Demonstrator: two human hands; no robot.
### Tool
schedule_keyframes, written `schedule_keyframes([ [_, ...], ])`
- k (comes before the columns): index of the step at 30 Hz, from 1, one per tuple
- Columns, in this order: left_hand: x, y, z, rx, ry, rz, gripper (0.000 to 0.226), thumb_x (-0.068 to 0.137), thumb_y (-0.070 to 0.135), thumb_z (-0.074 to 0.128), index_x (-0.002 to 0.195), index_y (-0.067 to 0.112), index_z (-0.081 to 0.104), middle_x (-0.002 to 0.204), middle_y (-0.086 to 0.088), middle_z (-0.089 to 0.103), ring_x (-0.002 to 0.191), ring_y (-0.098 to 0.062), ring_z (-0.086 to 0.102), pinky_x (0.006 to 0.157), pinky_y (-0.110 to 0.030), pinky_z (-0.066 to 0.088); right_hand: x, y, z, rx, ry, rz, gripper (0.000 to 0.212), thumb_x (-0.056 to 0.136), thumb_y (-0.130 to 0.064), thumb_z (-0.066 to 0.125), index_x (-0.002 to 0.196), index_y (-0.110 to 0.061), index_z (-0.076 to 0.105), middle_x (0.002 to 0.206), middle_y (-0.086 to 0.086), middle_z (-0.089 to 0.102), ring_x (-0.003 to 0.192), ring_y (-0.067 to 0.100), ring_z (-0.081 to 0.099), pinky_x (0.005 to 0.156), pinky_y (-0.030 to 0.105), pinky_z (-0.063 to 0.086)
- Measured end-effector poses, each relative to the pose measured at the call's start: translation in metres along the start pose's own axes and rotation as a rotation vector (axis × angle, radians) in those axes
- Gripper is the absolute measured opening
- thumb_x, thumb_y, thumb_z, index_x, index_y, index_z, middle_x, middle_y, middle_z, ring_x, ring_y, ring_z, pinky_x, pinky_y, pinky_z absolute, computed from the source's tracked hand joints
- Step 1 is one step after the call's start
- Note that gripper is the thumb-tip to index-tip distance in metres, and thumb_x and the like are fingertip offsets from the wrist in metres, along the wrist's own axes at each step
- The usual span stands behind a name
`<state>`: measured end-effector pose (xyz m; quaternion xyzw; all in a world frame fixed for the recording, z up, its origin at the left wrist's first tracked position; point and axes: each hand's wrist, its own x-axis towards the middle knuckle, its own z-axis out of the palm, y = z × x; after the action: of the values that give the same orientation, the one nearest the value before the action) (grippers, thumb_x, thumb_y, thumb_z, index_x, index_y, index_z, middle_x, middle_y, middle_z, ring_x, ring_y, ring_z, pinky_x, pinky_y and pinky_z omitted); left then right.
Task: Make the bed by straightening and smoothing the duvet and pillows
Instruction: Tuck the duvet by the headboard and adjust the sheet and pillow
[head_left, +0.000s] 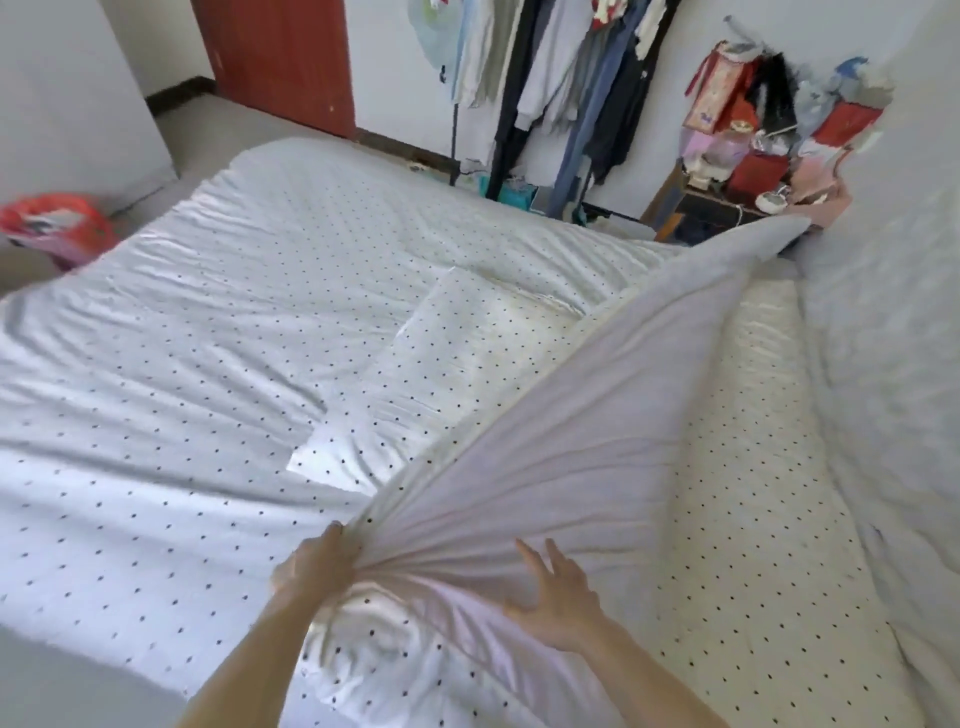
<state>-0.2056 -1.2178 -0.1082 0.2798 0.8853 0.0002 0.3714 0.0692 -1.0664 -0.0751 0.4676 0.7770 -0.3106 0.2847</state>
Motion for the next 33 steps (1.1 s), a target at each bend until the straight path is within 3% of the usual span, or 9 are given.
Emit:
schedule_keyframes([
  [4,-0.001,-0.012,0.045,0.175,0.061,0.002,0.08,0.094,0.022,0.052,0.156,0.029,0.002,0.141,0.0,0.044,0.128,-0.021,0.047,0.102,-0.039,0.04,0.027,-0.011,0.047,-0.206,-0.152,0.018,0.085,0.094,-0.068,0.047,0.159,-0.049,-0.004,0.17,-0.005,-0.02,0.157,0.037,-0.002,0.12,0.062,0.017],
  [6,-0.007,-0.013,0.068,0.275,0.064,0.005,0.104,0.091,0.023,0.062,0.154,0.034,-0.02,0.15,0.001,0.029,0.131,-0.02,0.04,0.105,-0.041,0.037,0.035,-0.012,0.066,-0.255,-0.234,-0.013,0.084,0.094,-0.066,0.049,0.158,-0.051,-0.004,0.17,-0.004,-0.021,0.157,0.038,-0.001,0.119,0.063,0.018],
  [8,-0.01,-0.017,0.08,0.314,0.07,0.02,0.113,0.088,0.027,0.066,0.151,0.036,-0.027,0.156,0.001,0.017,0.135,-0.022,0.033,0.108,-0.045,0.033,0.039,-0.014,0.074,-0.249,-0.265,-0.074,0.08,0.095,-0.059,0.051,0.155,-0.057,-0.001,0.17,-0.001,-0.02,0.156,0.039,0.002,0.119,0.062,0.021],
  [11,-0.01,-0.02,0.074,0.365,-0.013,0.004,0.105,0.091,0.029,0.06,0.153,0.036,-0.025,0.163,0.0,0.007,0.145,-0.024,0.022,0.112,-0.05,0.027,0.045,-0.021,0.073,-0.199,-0.222,-0.148,0.079,0.094,-0.054,0.053,0.156,-0.056,0.004,0.171,0.003,-0.016,0.156,0.04,0.009,0.119,0.057,0.027],
  [15,-0.002,0.003,0.032,0.327,-0.074,-0.022,0.083,0.092,0.023,0.048,0.159,0.032,0.001,0.16,0.001,0.021,0.144,-0.023,0.028,0.113,-0.048,0.028,0.057,-0.035,0.031,-0.135,-0.091,-0.229,0.079,0.098,-0.055,0.05,0.161,-0.042,0.005,0.172,0.006,-0.009,0.156,0.036,0.01,0.122,0.047,0.025],
  [20,0.028,0.059,-0.052,0.225,0.09,0.078,0.08,0.09,0.022,0.047,0.158,0.036,0.007,0.162,0.001,0.02,0.143,-0.023,0.032,0.115,-0.046,0.029,0.079,-0.065,-0.048,0.012,0.135,-0.311,0.075,0.1,-0.051,0.048,0.163,-0.033,0.01,0.172,0.001,0.004,0.156,0.026,0.014,0.123,0.04,0.024],
  [26,0.113,0.115,-0.119,0.119,0.183,0.22,0.082,0.089,0.027,0.047,0.157,0.039,0.003,0.164,0.001,0.018,0.143,-0.025,0.033,0.115,-0.047,0.032,0.137,-0.121,-0.103,0.167,0.24,-0.322,0.063,0.105,-0.044,0.042,0.161,-0.023,0.021,0.166,-0.004,0.028,0.153,0.016,0.021,0.123,0.033,0.023],
  [29,0.175,0.128,-0.13,0.092,0.132,0.271,0.083,0.088,0.03,0.048,0.157,0.04,0.003,0.163,0.001,0.017,0.143,-0.025,0.032,0.115,-0.046,0.031,0.187,-0.154,-0.114,0.399,0.216,-0.243,0.059,0.105,-0.041,0.043,0.159,-0.025,0.027,0.162,-0.004,0.037,0.147,0.017,0.037,0.118,0.032,0.032],
  [33,0.258,0.14,-0.137,0.086,0.086,0.315,0.081,0.092,0.04,0.053,0.156,0.04,0.004,0.165,-0.001,0.011,0.146,-0.028,0.026,0.116,-0.05,0.028,0.265,-0.171,-0.125,0.928,0.121,0.041,0.058,0.101,-0.044,0.052,0.154,-0.028,0.036,0.157,0.0,0.043,0.14,0.022,0.047,0.105,0.034,0.042],
])
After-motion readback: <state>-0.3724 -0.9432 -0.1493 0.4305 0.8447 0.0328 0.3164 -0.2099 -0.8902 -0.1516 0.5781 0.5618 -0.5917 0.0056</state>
